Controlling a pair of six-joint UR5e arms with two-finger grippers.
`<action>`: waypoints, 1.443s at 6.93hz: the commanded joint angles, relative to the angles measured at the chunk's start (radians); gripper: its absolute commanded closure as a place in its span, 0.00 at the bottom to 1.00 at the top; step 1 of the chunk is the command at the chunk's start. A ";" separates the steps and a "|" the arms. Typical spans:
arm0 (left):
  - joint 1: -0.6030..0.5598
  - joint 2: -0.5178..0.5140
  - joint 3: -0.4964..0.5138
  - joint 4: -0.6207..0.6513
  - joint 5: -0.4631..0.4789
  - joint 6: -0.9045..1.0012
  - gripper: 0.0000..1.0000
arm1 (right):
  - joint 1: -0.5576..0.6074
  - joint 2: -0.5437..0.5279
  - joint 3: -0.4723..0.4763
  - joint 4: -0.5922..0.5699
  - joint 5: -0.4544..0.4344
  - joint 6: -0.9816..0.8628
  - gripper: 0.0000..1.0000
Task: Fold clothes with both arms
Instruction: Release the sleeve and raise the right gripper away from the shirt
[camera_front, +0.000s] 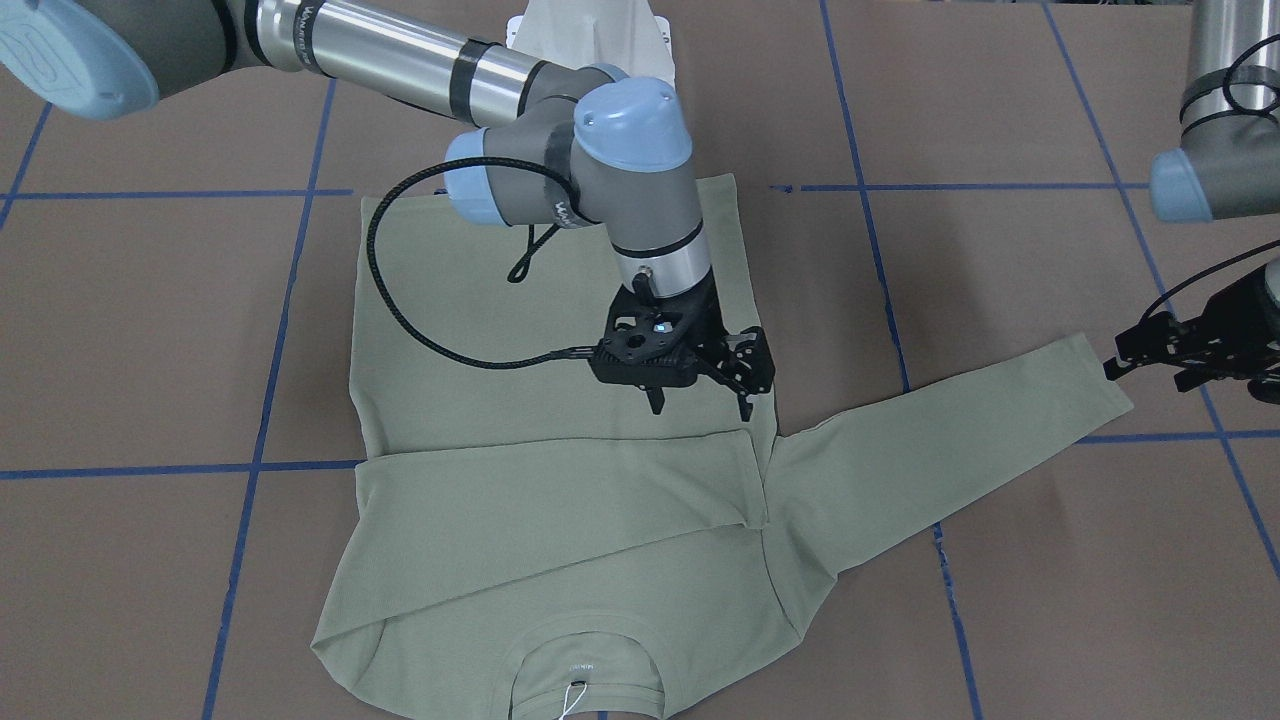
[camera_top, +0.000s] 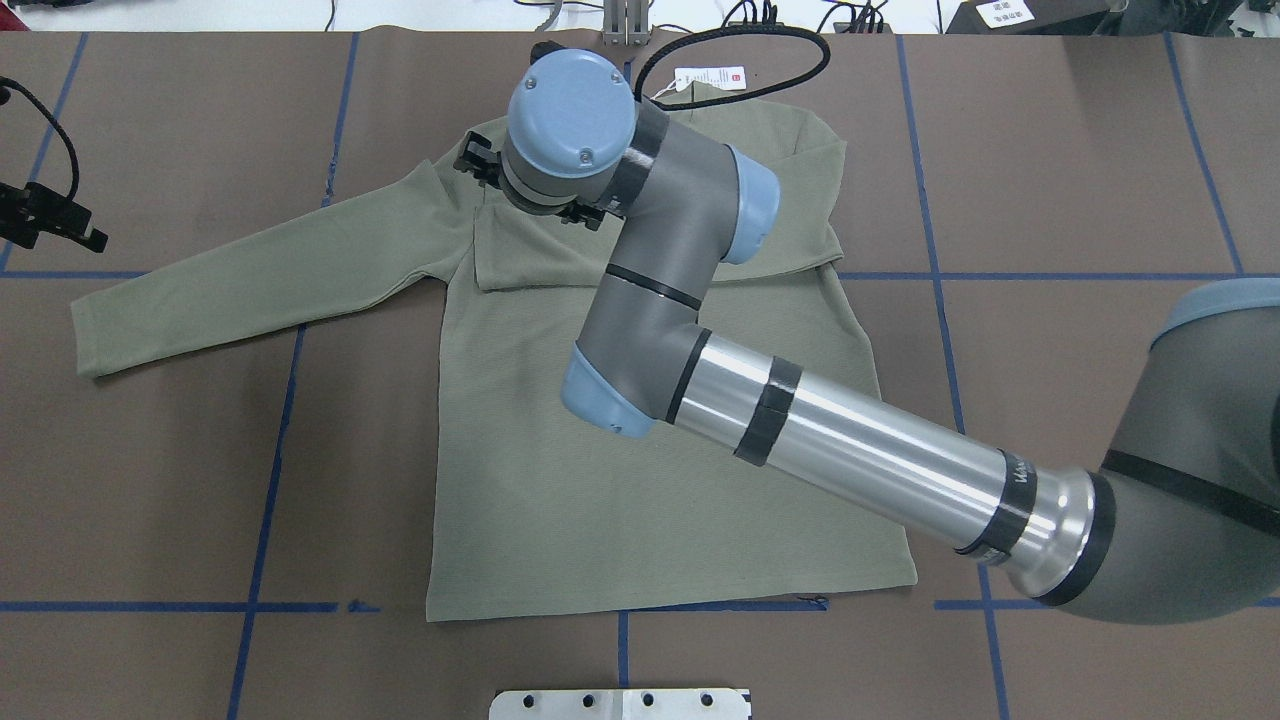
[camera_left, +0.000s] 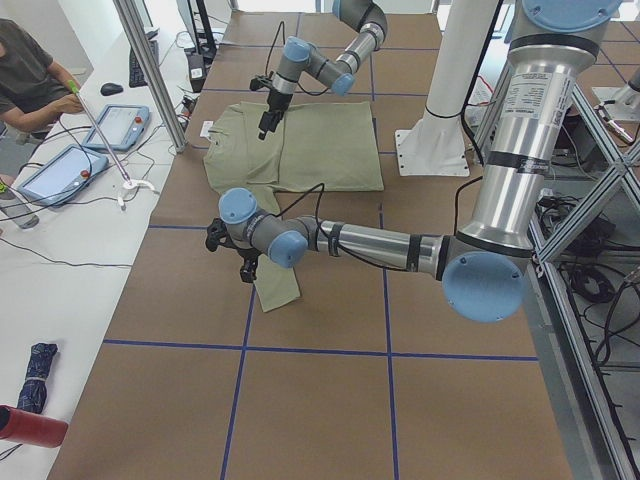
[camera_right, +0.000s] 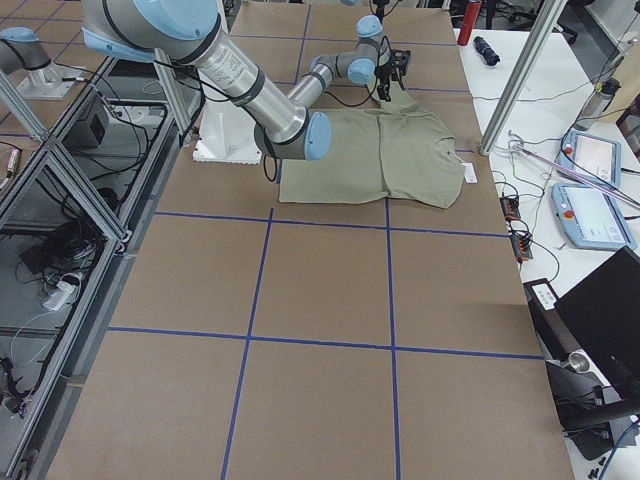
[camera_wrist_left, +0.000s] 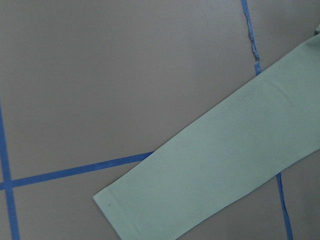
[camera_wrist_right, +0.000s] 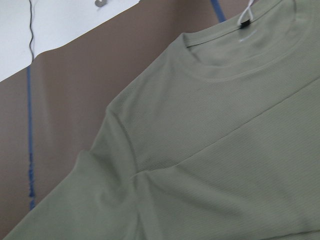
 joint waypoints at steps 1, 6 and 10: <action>0.014 -0.010 0.180 -0.146 0.017 -0.022 0.15 | 0.172 -0.191 0.080 0.005 0.215 -0.026 0.01; 0.016 -0.015 0.231 -0.142 0.014 -0.023 0.28 | 0.252 -0.339 0.104 0.063 0.279 -0.203 0.01; 0.035 -0.023 0.250 -0.143 0.013 -0.023 0.33 | 0.254 -0.375 0.126 0.074 0.290 -0.203 0.01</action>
